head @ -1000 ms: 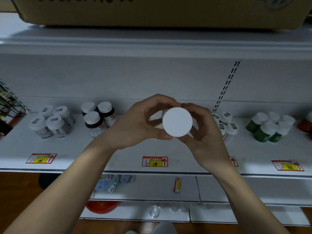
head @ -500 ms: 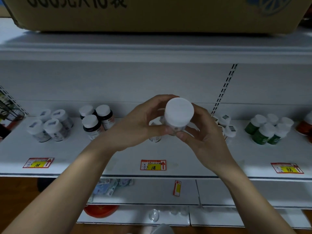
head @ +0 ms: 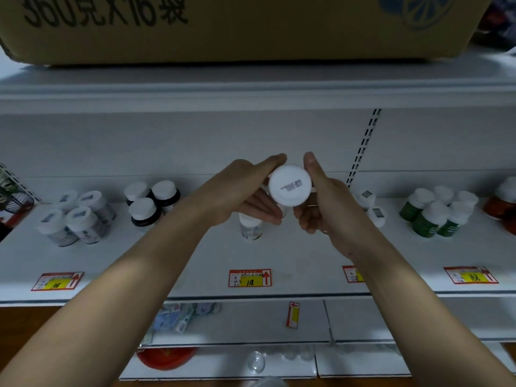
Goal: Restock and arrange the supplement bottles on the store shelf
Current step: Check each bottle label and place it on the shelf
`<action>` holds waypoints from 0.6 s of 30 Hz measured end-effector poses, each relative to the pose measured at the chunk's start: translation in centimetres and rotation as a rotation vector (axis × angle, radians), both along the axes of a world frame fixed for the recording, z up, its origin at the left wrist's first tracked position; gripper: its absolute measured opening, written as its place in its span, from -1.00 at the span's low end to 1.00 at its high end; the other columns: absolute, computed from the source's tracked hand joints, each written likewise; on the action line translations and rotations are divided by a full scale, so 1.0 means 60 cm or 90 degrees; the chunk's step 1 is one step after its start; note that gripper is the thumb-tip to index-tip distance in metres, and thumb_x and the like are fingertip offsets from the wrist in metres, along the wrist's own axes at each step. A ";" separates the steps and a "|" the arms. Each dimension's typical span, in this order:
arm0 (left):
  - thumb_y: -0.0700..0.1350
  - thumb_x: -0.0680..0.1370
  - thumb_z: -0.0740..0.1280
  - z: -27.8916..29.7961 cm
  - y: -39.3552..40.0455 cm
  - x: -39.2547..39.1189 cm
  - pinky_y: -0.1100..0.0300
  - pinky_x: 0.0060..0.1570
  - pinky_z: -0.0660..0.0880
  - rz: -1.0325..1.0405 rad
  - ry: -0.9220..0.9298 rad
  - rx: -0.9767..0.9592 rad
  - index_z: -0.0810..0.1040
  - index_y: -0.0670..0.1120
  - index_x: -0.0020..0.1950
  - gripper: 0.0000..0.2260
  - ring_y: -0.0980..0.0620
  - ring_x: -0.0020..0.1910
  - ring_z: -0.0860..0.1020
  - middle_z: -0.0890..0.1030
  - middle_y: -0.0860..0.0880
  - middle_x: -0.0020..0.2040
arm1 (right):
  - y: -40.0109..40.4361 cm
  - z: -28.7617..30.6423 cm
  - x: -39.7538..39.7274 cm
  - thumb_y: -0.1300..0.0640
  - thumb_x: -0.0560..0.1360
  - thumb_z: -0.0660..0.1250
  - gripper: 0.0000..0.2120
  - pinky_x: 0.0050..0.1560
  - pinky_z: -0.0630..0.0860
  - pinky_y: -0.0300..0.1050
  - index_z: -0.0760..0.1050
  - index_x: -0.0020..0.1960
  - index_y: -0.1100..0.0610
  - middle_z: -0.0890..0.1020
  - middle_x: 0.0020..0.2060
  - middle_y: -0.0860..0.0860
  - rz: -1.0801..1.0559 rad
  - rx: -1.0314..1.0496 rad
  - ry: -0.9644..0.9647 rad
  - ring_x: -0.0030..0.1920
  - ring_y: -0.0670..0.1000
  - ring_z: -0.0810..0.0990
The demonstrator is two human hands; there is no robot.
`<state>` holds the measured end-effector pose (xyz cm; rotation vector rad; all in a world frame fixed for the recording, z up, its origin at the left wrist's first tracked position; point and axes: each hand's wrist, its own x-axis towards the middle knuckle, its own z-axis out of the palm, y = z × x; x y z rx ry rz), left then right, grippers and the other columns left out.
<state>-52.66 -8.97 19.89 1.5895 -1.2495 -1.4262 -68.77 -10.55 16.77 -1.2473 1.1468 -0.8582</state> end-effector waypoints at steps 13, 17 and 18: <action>0.26 0.59 0.22 -0.005 0.005 0.007 0.09 -0.13 0.67 -0.013 -0.005 0.005 0.63 -0.28 0.08 -0.43 -0.19 -0.17 0.72 0.70 -0.28 -0.19 | 0.006 0.000 0.005 -0.35 0.55 0.14 -0.39 -0.50 0.36 -0.21 0.60 -0.14 0.19 0.53 -0.50 0.06 0.000 -0.004 0.012 -0.52 -0.02 0.44; 0.24 0.59 0.24 -0.012 0.011 0.011 0.10 -0.13 0.67 -0.025 0.012 0.001 0.64 -0.26 0.07 -0.45 -0.18 -0.14 0.72 0.71 -0.28 -0.15 | 0.011 -0.003 0.002 -0.33 0.56 0.16 -0.43 -0.47 0.40 -0.20 0.60 -0.15 0.17 0.56 -0.47 0.06 0.021 -0.022 0.022 -0.50 -0.02 0.48; 0.23 0.59 0.24 -0.014 0.013 0.011 0.10 -0.12 0.67 -0.030 0.021 -0.002 0.64 -0.25 0.08 -0.47 -0.18 -0.12 0.72 0.71 -0.27 -0.14 | 0.013 -0.004 0.000 -0.31 0.57 0.17 -0.45 -0.45 0.42 -0.19 0.61 -0.13 0.16 0.57 -0.45 0.08 0.028 -0.035 0.022 -0.48 -0.01 0.50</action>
